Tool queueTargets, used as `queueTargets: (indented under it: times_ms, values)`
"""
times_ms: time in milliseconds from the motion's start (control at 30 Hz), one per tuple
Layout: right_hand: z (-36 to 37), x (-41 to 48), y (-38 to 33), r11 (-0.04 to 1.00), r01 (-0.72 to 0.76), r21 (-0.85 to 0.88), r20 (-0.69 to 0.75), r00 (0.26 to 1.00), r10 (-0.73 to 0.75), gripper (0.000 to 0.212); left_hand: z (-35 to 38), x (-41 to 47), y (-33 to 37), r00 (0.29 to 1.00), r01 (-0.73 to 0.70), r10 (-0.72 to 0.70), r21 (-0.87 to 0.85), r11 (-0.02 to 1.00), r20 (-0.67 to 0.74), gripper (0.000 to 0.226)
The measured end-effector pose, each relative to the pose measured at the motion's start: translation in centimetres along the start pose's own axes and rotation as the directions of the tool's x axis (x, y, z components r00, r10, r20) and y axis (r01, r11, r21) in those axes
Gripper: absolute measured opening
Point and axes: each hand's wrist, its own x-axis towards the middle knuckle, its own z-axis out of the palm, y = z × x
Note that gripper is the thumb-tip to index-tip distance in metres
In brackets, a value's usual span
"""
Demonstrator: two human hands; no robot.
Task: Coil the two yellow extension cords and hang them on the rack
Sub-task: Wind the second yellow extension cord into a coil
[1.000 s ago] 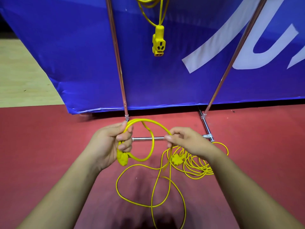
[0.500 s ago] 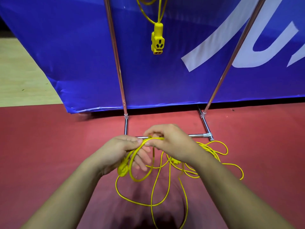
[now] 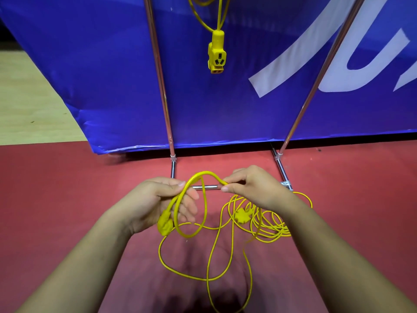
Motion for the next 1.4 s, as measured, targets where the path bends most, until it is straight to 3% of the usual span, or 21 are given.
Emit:
queueTargets:
  times_ms: [167,267,400,500,600,700,900,1000,1133,1267,1333,1400]
  values:
    - [0.8,0.1,-2.7,0.949,0.223,-0.223,0.075,0.975,-0.212,0.014,0.1,0.1,-0.4,0.995,0.081,-0.088,0.124,0.989,0.057,0.040]
    - [1.9,0.1,-4.4,0.913,0.312,-0.261,0.071,0.950,-0.304,0.015,0.7,0.6,-1.3,0.995,0.034,-0.057,0.262,0.965,0.079,0.040]
    - [2.3,0.0,-3.9,0.976,0.207,-0.072,-0.005,0.978,-0.208,0.023,0.3,0.9,-1.2,0.997,-0.071,0.064,0.253,0.965,0.036,0.029]
    - [1.4,0.3,-0.4,0.993,0.074,-0.093,-0.004,0.997,-0.074,0.013,-0.1,0.7,-0.6,0.993,-0.114,0.113,0.108,0.988,0.016,0.027]
    - [0.8,0.5,3.7,0.996,-0.088,-0.015,-0.033,0.996,0.087,0.021,-0.7,0.5,-0.3,0.992,-0.127,0.127,-0.002,0.992,0.001,0.028]
    - [0.7,0.6,6.1,0.983,-0.175,0.063,-0.020,0.984,0.176,0.009,-1.1,0.3,-0.4,0.996,-0.092,0.092,0.019,0.996,0.006,0.029]
    - [1.1,1.1,6.2,0.981,-0.149,0.122,-0.060,0.986,0.157,0.006,-0.4,0.2,-0.2,0.998,0.043,-0.046,0.062,0.997,0.050,0.029]
    - [0.7,1.0,5.0,0.984,-0.101,0.149,-0.114,0.986,0.119,0.009,-0.6,0.2,-0.3,0.999,0.042,-0.044,0.113,0.993,0.023,0.040]
    - [1.7,1.5,2.1,0.998,0.018,0.054,-0.115,0.993,-0.011,0.018,0.0,0.3,-0.7,0.998,0.026,-0.037,0.192,0.981,0.055,0.047]
    - [1.7,1.9,2.0,0.998,0.061,0.023,-0.152,0.987,-0.057,0.011,0.1,0.5,-0.7,1.000,-0.015,0.014,0.056,0.998,0.021,0.035]
    - [1.6,1.8,3.4,1.000,0.006,-0.007,-0.111,0.994,-0.007,0.003,0.0,0.4,-0.4,0.999,-0.048,0.048,0.007,0.999,0.005,0.031]
    - [2.1,1.7,5.4,0.997,-0.075,-0.009,-0.057,0.996,0.074,0.010,-0.2,0.2,-0.2,0.997,-0.073,0.073,-0.034,0.997,0.002,0.031]
